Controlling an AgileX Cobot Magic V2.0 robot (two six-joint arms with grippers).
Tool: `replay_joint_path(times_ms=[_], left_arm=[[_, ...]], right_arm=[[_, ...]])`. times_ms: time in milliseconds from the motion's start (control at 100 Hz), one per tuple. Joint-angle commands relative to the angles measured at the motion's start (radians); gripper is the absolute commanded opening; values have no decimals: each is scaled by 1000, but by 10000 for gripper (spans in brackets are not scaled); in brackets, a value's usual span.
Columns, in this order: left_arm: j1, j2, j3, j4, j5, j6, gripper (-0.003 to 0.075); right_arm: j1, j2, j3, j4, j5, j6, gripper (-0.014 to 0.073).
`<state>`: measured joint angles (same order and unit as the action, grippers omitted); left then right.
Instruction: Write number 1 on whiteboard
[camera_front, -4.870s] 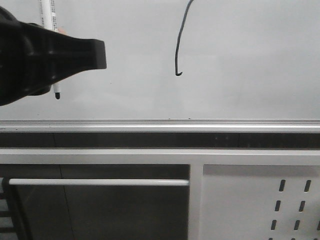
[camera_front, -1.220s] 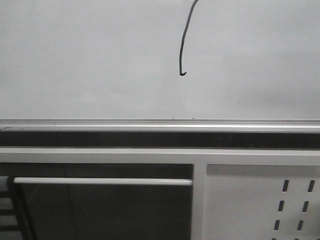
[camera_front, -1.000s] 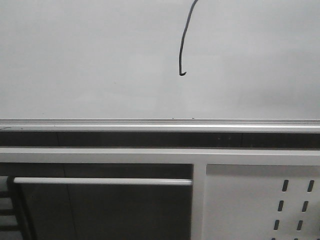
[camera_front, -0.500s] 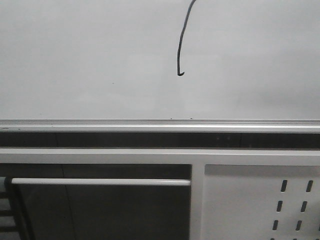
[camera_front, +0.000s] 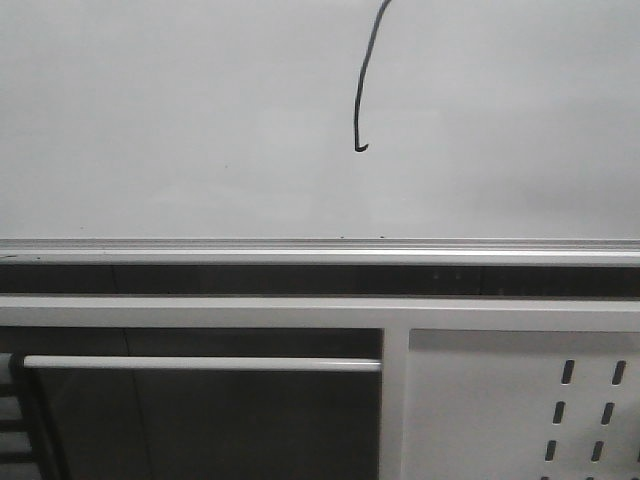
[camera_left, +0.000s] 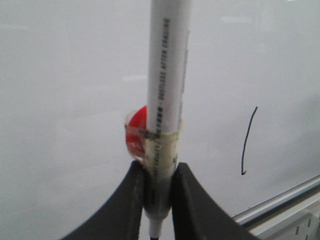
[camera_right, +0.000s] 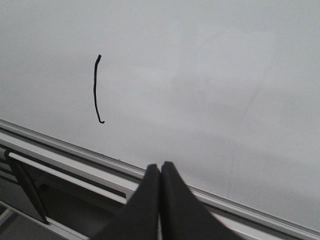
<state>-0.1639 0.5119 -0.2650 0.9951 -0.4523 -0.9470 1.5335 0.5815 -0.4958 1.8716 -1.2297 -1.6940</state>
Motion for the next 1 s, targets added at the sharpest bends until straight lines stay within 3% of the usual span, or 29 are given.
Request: replay_joint_path(times_ms=[0,170,340,490,740,990], left_arm=[[1,4,-3,-179,-61,151,-18],[-27,16,42,-318,-153,285,-18],[-134,85,79,-442,-177,381,-18],[-275,210,81,-662,-218,627,-18],[-499,489,81,-1005,-500,930,-18],[-553,766,62,-1123,-781,963,-18]], right_arm=[[-5,4,-23,-17,4,-9,-76],[-5,4,-23,-17,4,-9,-76],[-5,4,-23,-17,4,-9,-76],[-5,4,-23,-17,4,-9,-76],[-5,4,-23,-17,4,-9,-76],[-5,4,-23,-17,4,-9,-76]])
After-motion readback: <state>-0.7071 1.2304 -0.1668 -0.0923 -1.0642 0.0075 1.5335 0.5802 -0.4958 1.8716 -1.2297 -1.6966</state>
